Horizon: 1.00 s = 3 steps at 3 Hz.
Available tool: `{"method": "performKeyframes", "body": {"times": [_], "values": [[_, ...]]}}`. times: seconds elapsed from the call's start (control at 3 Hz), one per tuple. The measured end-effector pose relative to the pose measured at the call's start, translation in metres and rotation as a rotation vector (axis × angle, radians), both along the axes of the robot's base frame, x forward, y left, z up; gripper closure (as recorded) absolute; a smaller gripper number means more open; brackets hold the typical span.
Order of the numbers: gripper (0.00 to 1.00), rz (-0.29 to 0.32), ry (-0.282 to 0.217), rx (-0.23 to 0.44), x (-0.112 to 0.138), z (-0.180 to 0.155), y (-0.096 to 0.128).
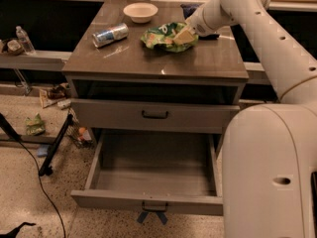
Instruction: Place green rice chip bag into middle drawer
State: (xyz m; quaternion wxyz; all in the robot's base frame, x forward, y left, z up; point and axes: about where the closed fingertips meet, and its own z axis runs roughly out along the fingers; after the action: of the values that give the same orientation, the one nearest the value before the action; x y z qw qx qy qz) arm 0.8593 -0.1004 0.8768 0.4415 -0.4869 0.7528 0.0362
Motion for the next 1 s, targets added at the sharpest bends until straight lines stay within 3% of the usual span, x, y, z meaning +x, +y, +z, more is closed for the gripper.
{"method": "performKeyframes", "body": {"times": [0.33,0.67,1.0], "values": [[0.73,0.068,0.021,0.002,-0.006,-0.003,0.012],[1.00,0.125,0.016,0.042,-0.030,0.014,0.006],[1.00,0.143,0.009,0.068,-0.065,0.029,0.002]]}}
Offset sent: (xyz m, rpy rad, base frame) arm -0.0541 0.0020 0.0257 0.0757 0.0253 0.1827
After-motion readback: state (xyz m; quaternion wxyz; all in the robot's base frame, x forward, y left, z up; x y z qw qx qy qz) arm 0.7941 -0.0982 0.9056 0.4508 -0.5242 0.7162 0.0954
